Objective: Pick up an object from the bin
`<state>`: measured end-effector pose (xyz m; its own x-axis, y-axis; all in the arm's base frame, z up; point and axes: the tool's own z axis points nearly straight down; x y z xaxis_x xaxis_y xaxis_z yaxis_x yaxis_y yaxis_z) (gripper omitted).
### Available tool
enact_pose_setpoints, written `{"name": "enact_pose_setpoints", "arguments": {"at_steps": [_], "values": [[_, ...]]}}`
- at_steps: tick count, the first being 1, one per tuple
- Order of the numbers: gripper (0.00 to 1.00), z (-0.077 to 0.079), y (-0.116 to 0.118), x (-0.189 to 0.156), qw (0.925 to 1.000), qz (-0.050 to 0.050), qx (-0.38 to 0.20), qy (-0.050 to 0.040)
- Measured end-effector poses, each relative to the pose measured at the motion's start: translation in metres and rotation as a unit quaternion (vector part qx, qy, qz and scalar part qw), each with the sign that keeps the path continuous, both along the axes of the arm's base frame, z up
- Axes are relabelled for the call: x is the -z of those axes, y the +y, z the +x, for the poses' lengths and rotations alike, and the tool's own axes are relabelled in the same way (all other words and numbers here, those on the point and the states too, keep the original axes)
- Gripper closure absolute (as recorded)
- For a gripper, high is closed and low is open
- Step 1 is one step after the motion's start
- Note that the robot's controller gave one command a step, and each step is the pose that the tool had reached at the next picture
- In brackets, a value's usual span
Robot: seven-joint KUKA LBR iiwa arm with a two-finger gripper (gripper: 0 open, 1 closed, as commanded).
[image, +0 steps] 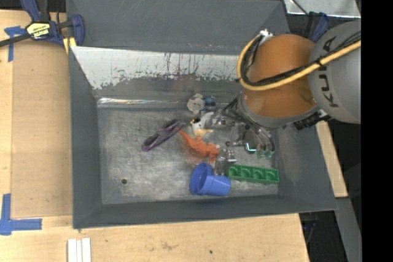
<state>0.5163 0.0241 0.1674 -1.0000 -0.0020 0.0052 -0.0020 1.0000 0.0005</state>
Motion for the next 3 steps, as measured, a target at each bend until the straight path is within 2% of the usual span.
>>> {"name": "enact_pose_setpoints", "arguments": {"at_steps": [1,2,3], "values": [[0.00,0.002,0.000,-0.004,1.0000,0.000,0.000,-0.0039],[0.00,0.006,0.001,0.013,0.9980,0.000,0.062,-0.0054],[0.00,0.020,-0.008,0.022,0.9967,-0.001,0.081,-0.0042]]}}
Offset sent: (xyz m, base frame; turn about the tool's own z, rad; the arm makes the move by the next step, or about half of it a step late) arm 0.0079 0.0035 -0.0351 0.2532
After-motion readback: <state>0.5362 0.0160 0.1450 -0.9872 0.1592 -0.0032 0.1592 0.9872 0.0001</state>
